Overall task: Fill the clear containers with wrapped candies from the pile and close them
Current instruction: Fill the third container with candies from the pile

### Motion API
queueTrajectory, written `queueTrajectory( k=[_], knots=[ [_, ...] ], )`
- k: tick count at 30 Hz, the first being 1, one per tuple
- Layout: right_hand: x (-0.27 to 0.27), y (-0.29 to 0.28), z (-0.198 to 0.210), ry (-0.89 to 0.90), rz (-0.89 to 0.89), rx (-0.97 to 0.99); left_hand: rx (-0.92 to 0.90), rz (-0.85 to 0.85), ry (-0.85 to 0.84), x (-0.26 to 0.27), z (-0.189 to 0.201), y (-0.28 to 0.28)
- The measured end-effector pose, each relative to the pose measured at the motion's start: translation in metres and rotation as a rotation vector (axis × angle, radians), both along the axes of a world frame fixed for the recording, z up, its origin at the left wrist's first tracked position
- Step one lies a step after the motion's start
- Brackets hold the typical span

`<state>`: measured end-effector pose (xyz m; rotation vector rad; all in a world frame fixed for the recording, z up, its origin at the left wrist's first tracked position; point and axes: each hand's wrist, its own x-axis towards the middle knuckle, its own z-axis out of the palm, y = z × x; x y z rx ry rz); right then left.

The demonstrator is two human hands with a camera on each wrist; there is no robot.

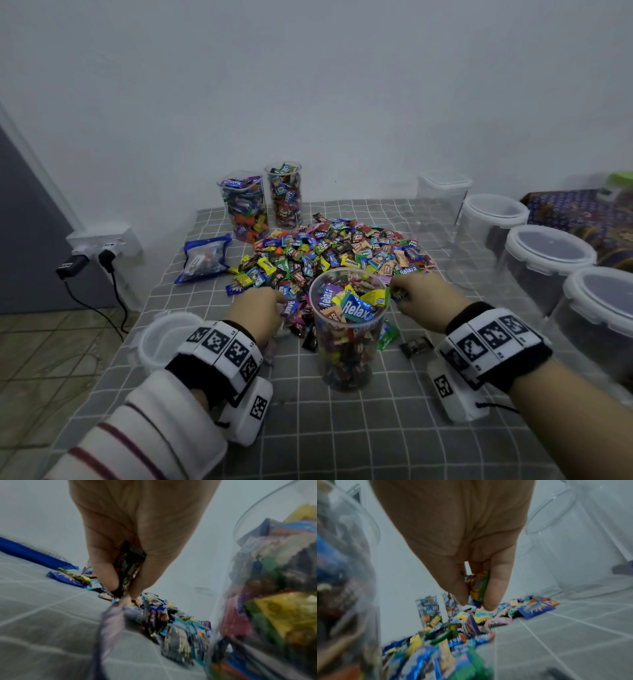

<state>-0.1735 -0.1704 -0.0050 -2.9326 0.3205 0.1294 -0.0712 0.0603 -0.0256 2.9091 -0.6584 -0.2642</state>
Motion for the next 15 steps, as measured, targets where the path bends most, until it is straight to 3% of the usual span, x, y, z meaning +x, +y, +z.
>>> queueTrajectory(
  k=[9,15],
  knots=[
    [-0.018,0.02,0.073,-0.338,0.101,0.14,-0.316,-0.013,0.002,-0.013,0.046,-0.002],
    [-0.026,0.049,0.088,-0.376,0.301,0.15,-0.49,-0.056,-0.032,-0.023,0.074,-0.006]
  ],
)
